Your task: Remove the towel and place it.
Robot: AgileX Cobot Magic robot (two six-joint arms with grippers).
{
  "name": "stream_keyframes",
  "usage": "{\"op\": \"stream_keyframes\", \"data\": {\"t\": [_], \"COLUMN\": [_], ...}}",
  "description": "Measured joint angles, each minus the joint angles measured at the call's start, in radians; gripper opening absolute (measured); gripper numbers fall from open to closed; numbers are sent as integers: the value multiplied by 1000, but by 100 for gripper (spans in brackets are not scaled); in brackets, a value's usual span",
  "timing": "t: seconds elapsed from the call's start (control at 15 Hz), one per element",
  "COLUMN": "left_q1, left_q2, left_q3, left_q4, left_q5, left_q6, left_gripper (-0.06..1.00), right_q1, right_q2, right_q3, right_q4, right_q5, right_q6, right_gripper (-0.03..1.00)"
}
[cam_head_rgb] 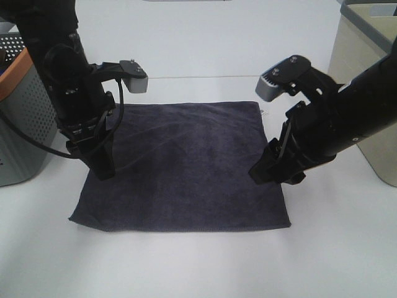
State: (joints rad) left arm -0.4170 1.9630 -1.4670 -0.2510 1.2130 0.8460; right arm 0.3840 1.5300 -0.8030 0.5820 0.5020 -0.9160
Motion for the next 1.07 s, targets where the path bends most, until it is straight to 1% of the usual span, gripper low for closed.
{"op": "stream_keyframes", "data": {"t": [0.13, 0.2, 0.27, 0.33, 0.47, 0.53, 0.6, 0.67, 0.73, 0.8, 0.87, 0.93, 1.0, 1.07], "left_q1": [0, 0, 0, 0, 0, 0, 7, 20, 49, 80, 111, 143, 180, 225], "left_q2": [-68, -89, -154, -201, -277, -312, -342, -361, -379, -391, -397, -401, -405, -411], "left_q3": [0, 0, 0, -12, -56, -84, -115, -141, -163, -174, -176, -176, -176, -176], "left_q4": [0, 0, 1, 8, 21, 32, 54, 81, 134, 195, 251, 299, 331, 341], "left_q5": [0, 0, -5, -12, -35, -46, -52, -53, -53, -52, -52, -47, -42, -41], "left_q6": [-21, -35, -97, -143, -260, -335, -431, -520, -612, -685, -743, -787, -808, -818], "left_gripper": [57, 57, 58, 62, 72, 78, 82, 83, 84, 84, 84, 84, 84, 84], "right_q1": [0, 0, 0, 0, 0, 0, 0, 0, 0, -2, -18, -47, -86, -138], "right_q2": [-74, -96, -156, -190, -243, -260, -273, -281, -282, -282, -282, -282, -282, -282], "right_q3": [-35, -46, -88, -123, -219, -262, -301, -340, -371, -400, -419, -436, -448, -458], "right_q4": [-56, -68, -105, -124, -159, -184, -222, -271, -336, -423, -505, -563, -601, -622], "right_q5": [9, 15, 31, 40, 48, 48, 49, 50, 57, 79, 110, 134, 158, 181], "right_q6": [117, 142, 228, 280, 399, 467, 534, 609, 691, 789, 891, 977, 1043, 1086], "right_gripper": [65, 65, 65, 65, 65, 65, 65, 65, 65, 65, 65, 65, 65, 65]}}
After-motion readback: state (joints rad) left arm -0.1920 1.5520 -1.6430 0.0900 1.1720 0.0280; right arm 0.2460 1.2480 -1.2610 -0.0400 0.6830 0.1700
